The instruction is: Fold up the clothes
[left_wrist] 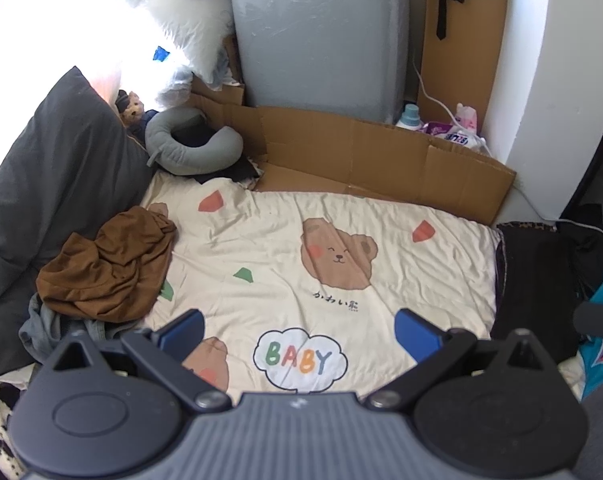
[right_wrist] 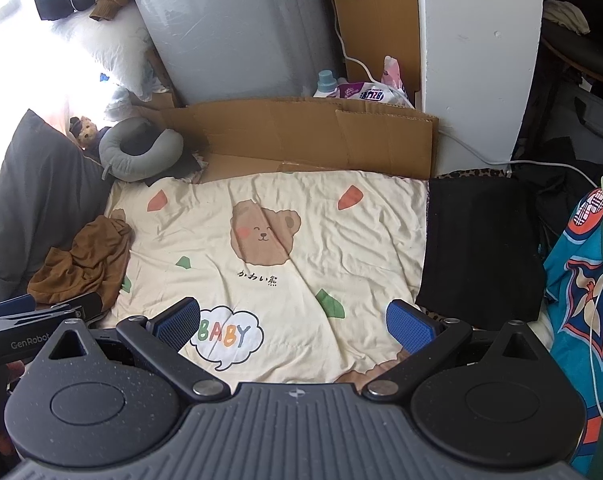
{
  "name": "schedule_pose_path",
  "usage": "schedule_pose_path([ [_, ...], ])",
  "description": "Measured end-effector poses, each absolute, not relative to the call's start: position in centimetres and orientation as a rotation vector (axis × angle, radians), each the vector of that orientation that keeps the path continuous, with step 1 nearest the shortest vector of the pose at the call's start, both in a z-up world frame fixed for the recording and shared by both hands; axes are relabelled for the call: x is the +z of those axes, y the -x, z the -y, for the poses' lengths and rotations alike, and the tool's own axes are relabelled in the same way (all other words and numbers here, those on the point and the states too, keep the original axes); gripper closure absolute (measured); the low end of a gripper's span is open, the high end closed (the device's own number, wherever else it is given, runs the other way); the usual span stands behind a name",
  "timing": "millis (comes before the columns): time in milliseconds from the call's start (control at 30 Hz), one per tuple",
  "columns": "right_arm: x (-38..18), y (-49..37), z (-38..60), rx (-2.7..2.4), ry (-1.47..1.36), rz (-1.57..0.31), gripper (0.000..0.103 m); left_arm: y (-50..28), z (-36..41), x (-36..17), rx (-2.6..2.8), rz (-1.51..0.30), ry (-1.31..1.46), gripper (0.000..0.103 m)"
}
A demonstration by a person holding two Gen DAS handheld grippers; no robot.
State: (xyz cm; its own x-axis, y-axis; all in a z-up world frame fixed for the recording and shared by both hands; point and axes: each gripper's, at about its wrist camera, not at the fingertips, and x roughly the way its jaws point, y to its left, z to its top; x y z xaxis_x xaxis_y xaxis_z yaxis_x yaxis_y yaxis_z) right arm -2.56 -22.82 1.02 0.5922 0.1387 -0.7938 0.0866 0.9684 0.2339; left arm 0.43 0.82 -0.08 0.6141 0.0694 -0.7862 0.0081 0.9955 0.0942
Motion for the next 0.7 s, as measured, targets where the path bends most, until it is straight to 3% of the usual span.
schedule_pose_path([
  [700,1.17,2.30,22.66,0.031,-0.257,-0.942,0.001,-0.35,-0.98,-0.28,0.037,-0.909,-0.098,0.001],
])
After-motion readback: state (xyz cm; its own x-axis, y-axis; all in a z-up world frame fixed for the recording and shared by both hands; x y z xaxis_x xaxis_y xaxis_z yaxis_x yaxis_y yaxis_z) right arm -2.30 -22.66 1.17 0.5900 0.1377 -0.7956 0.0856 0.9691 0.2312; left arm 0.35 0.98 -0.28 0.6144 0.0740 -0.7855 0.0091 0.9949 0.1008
